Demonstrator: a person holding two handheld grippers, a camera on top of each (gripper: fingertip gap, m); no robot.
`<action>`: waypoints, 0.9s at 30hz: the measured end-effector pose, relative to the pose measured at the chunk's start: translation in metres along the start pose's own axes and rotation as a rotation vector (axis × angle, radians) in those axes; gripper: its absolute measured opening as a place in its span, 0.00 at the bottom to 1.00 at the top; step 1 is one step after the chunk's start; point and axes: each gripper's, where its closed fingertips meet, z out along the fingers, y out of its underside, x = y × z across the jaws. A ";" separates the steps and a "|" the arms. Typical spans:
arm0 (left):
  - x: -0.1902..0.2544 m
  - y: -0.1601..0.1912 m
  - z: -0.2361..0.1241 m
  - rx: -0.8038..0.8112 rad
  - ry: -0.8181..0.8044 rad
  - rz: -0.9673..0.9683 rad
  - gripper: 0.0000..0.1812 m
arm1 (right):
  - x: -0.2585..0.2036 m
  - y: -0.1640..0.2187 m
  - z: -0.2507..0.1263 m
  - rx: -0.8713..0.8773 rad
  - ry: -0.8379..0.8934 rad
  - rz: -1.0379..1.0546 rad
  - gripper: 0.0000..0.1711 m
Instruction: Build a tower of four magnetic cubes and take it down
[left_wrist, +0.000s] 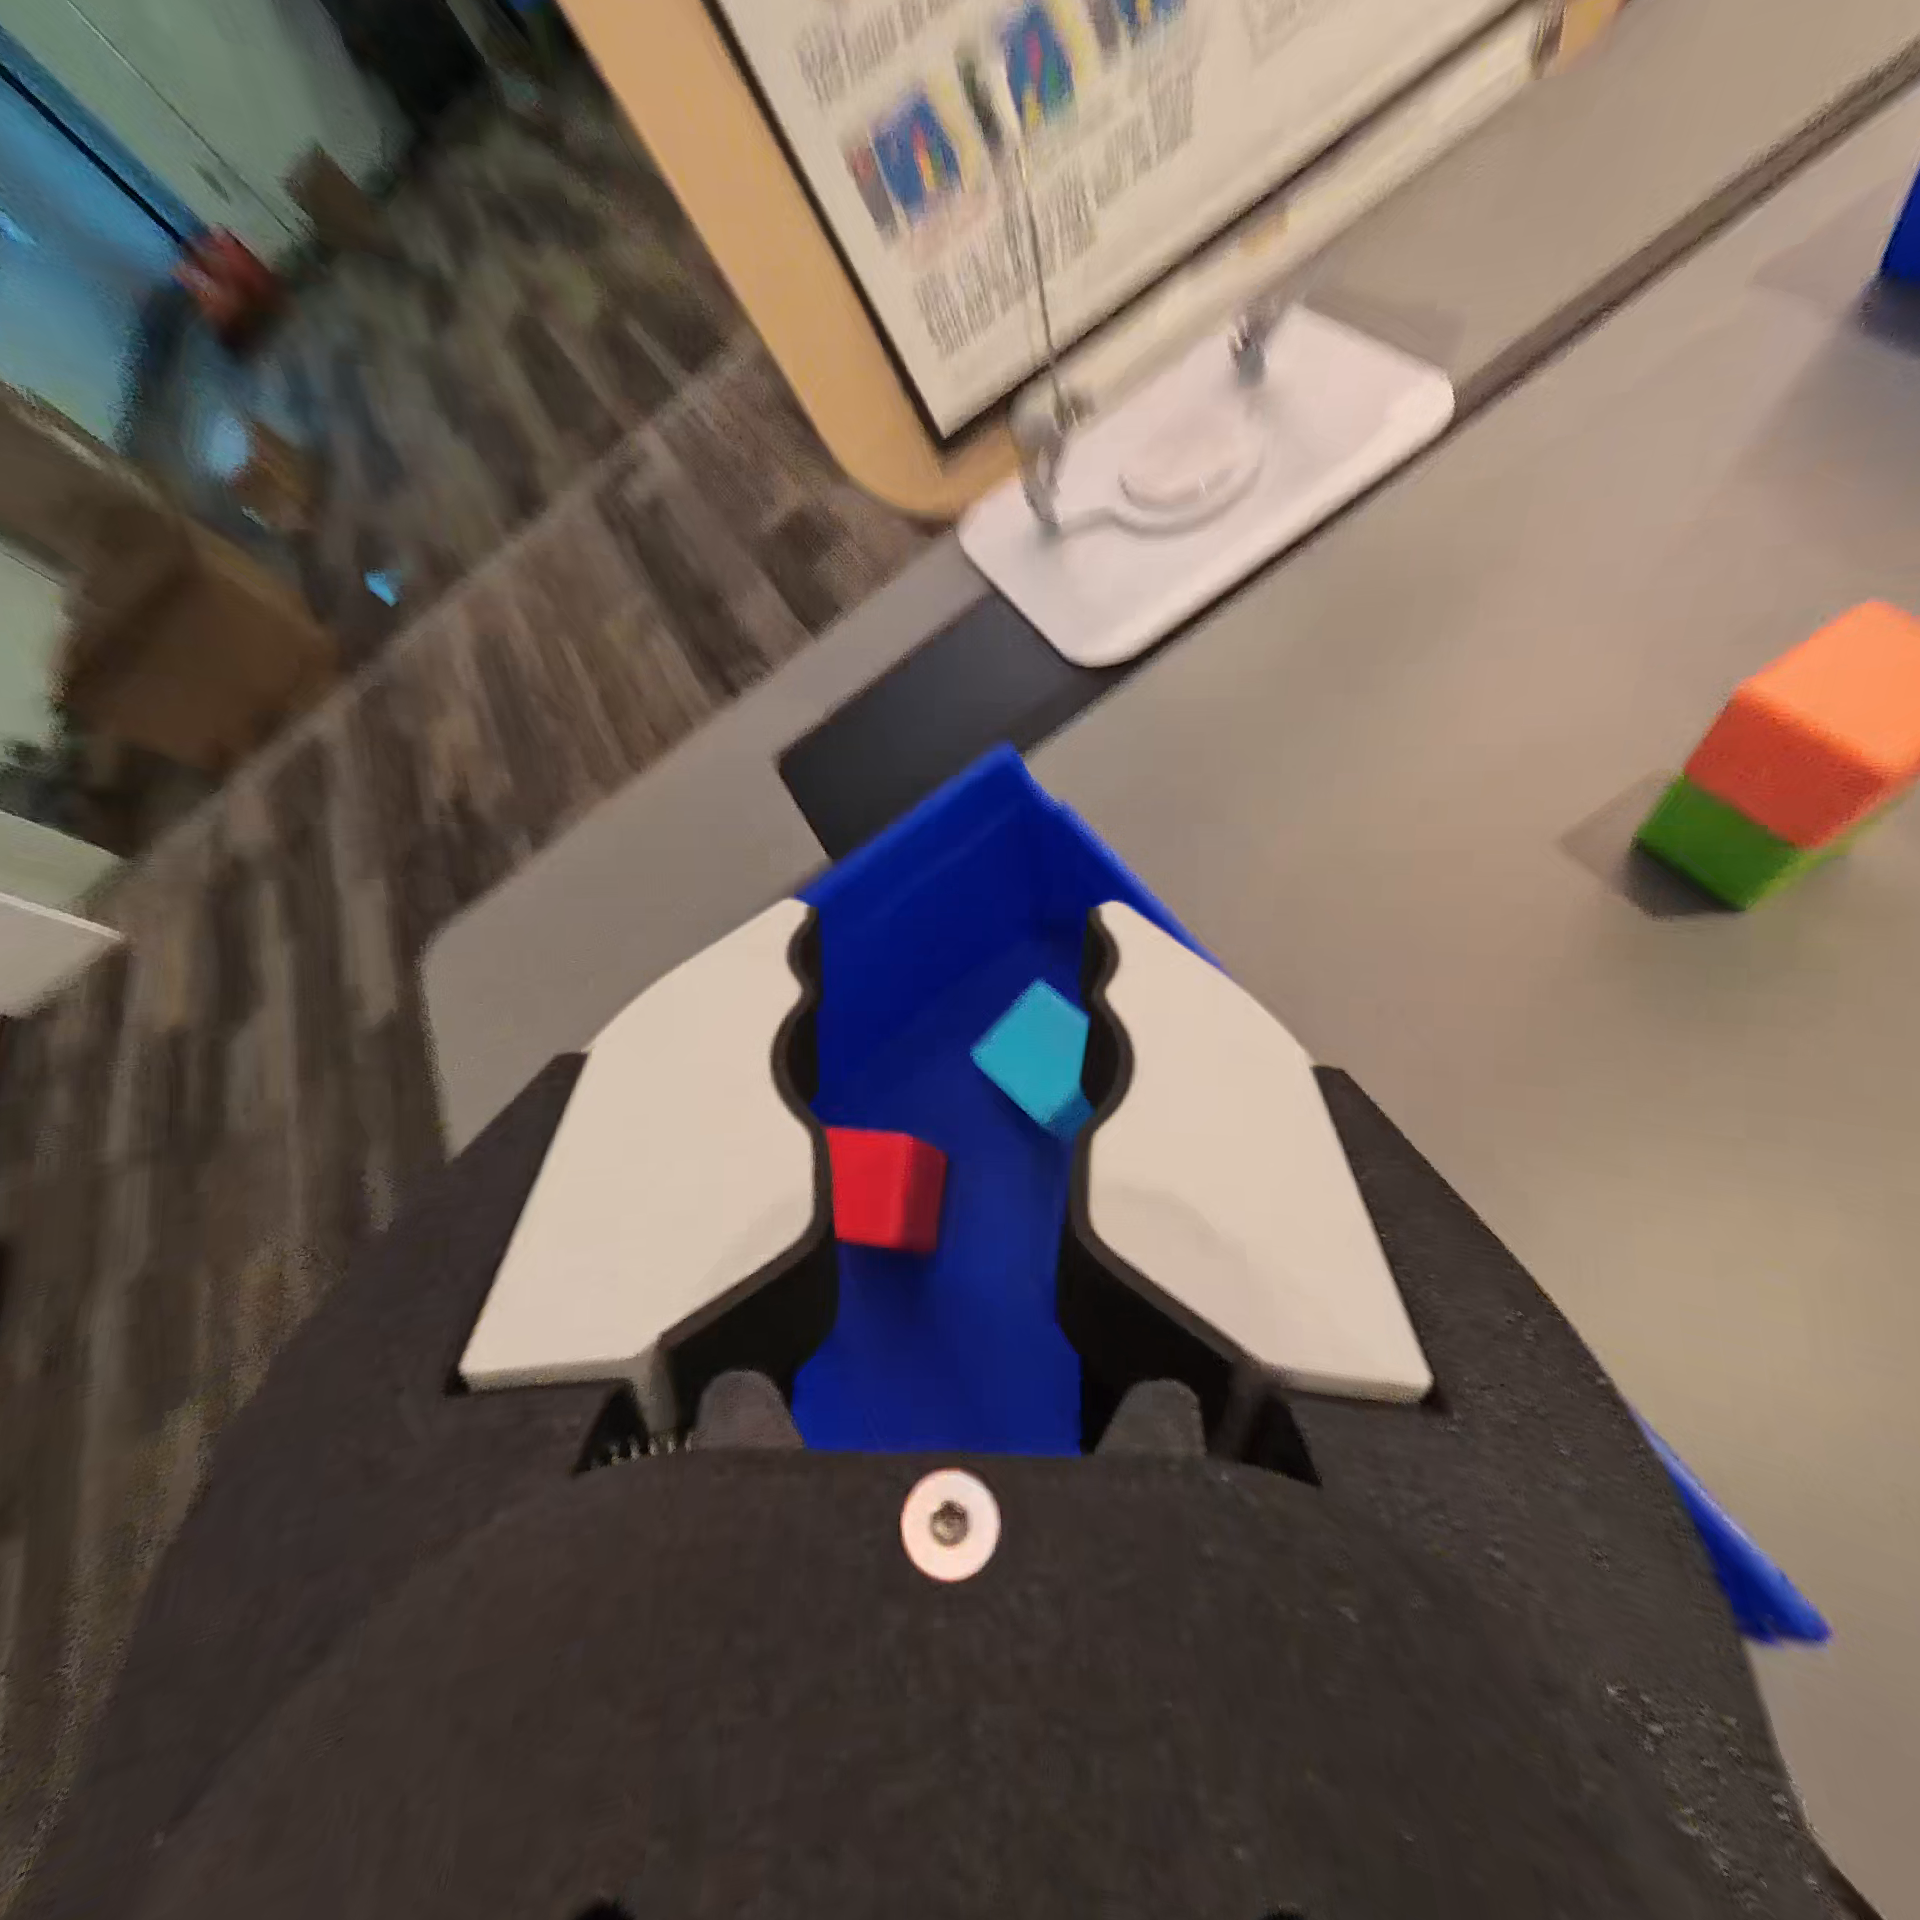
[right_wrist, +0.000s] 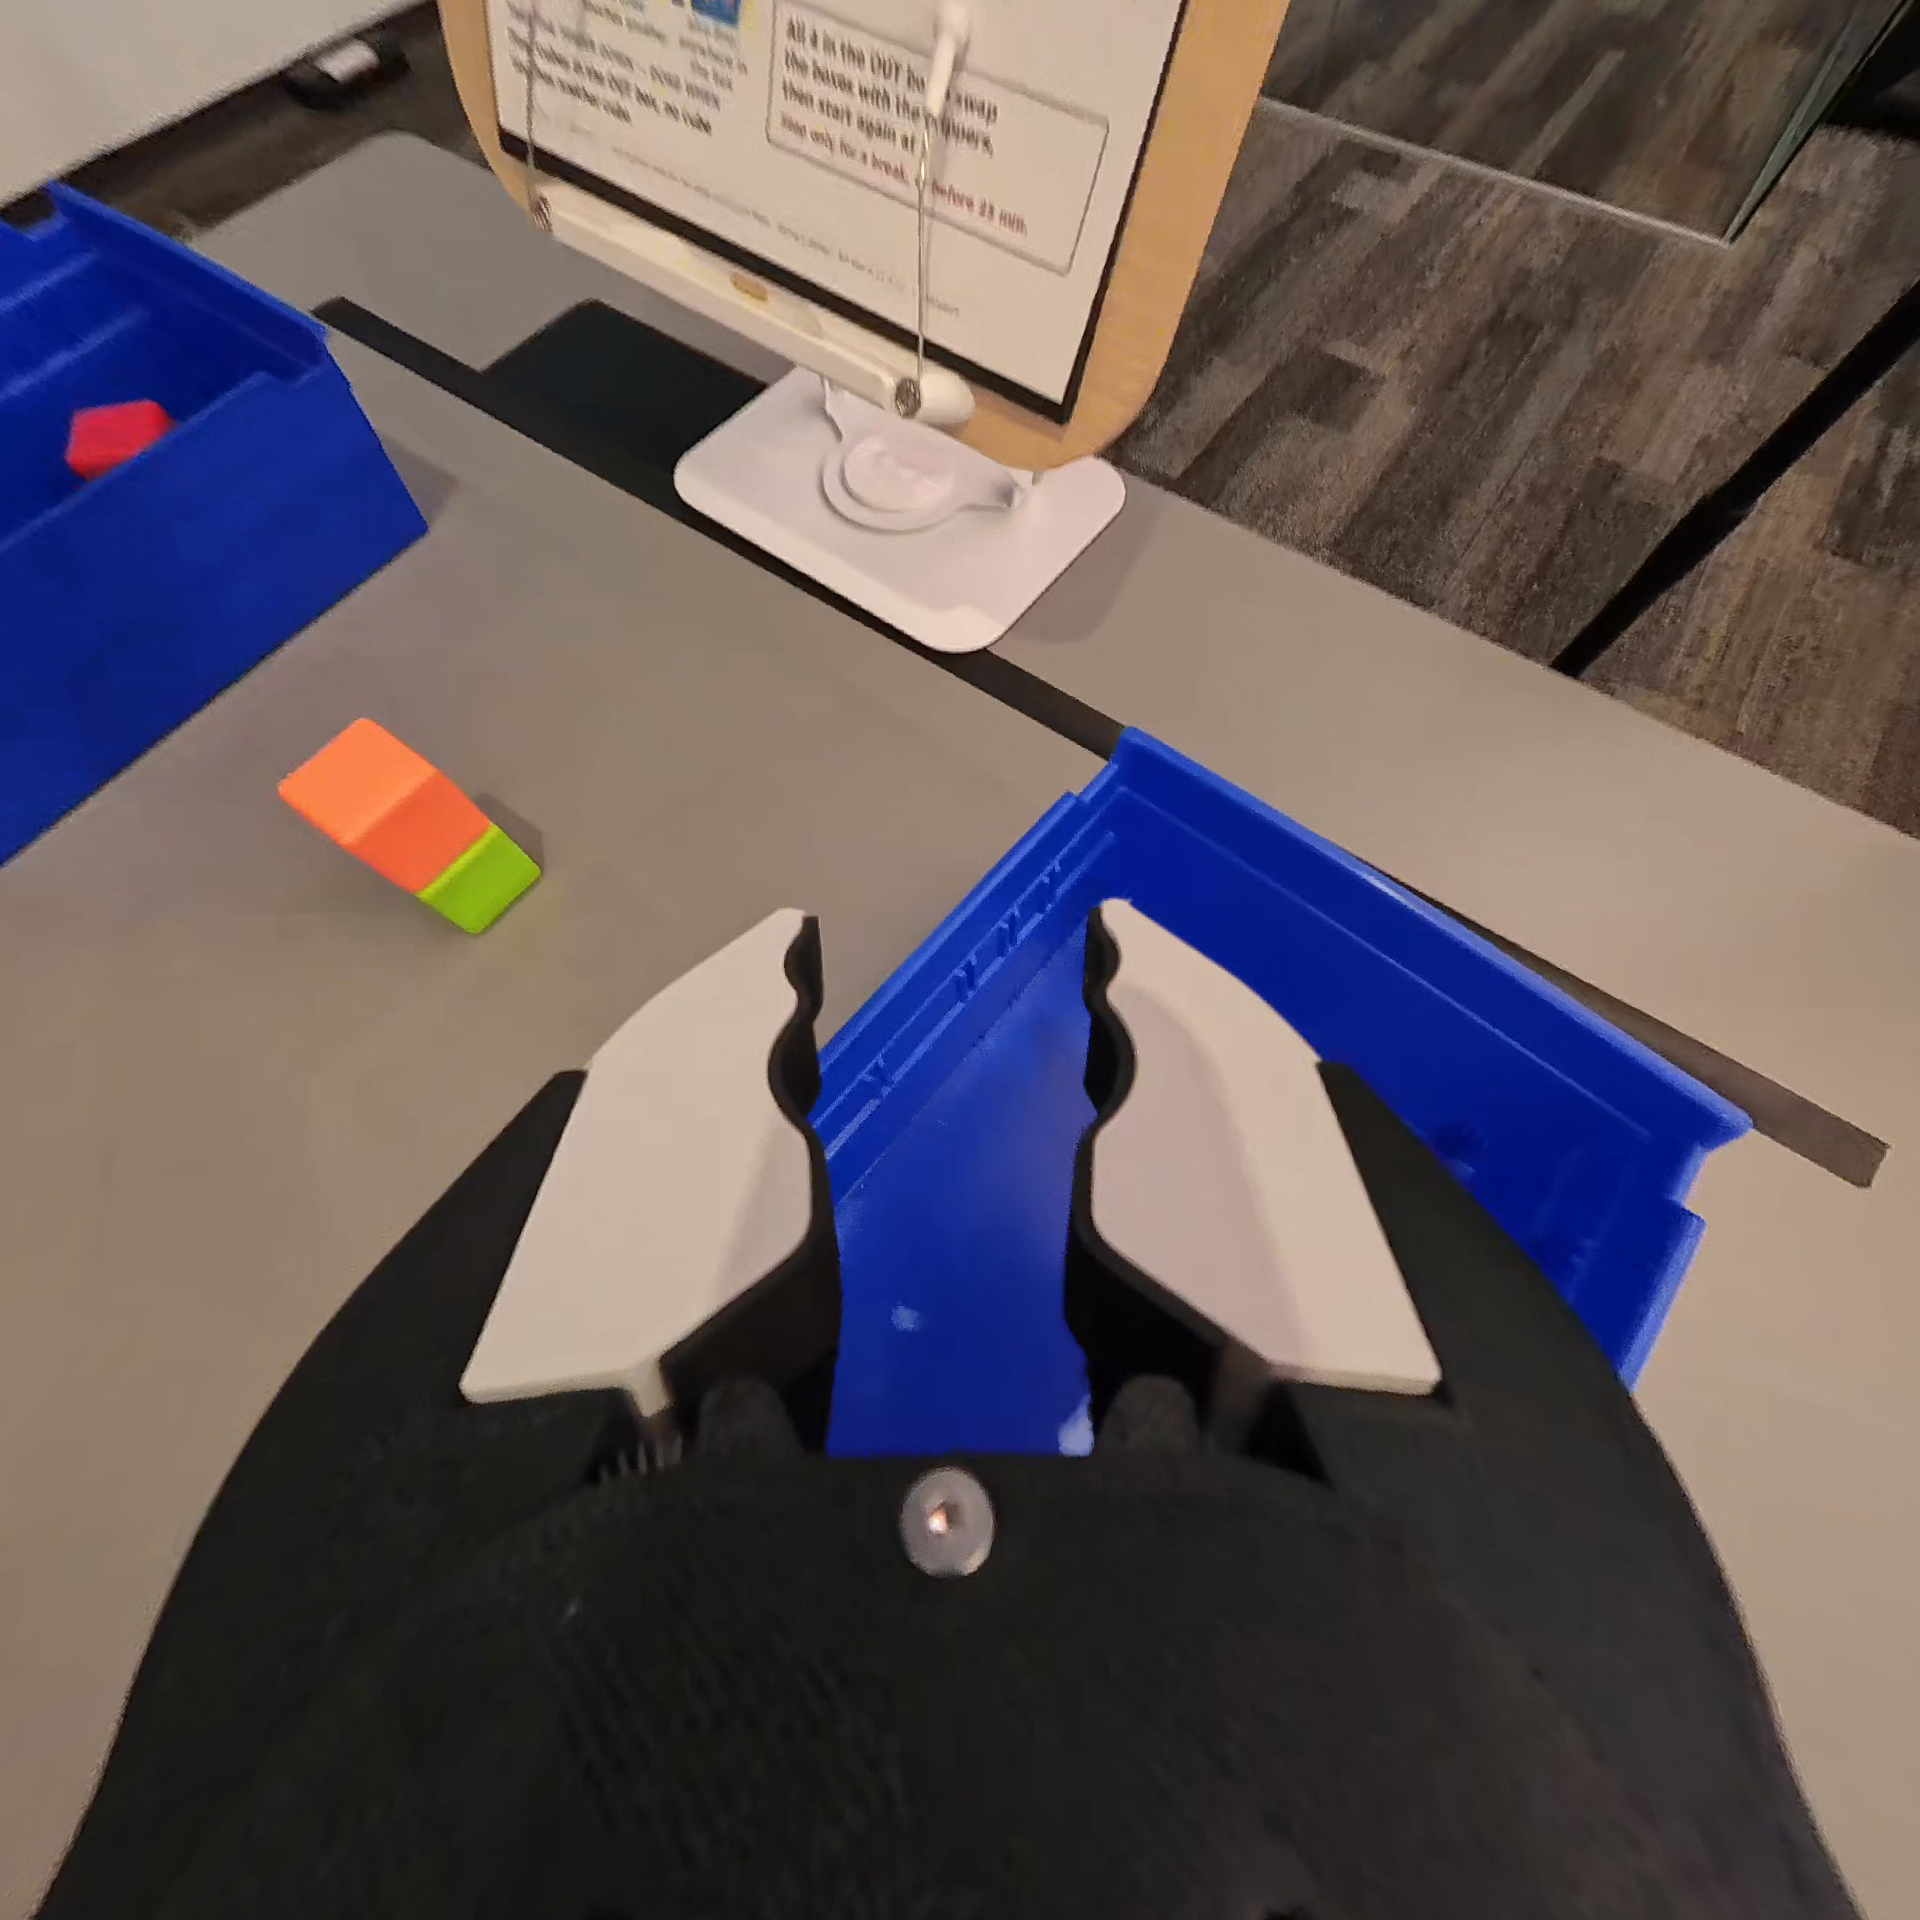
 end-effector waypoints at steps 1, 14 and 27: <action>0.005 0.015 0.010 -0.055 0.058 -0.030 0.29 | 0.000 0.004 0.003 -0.019 0.002 -0.002 0.29; 0.042 0.107 0.108 -0.316 0.302 0.301 0.34 | -0.005 0.034 0.033 -0.183 -0.038 -0.031 0.29; 0.042 0.143 0.125 -0.434 0.383 0.236 0.30 | -0.009 0.051 0.048 -0.283 -0.044 -0.062 0.29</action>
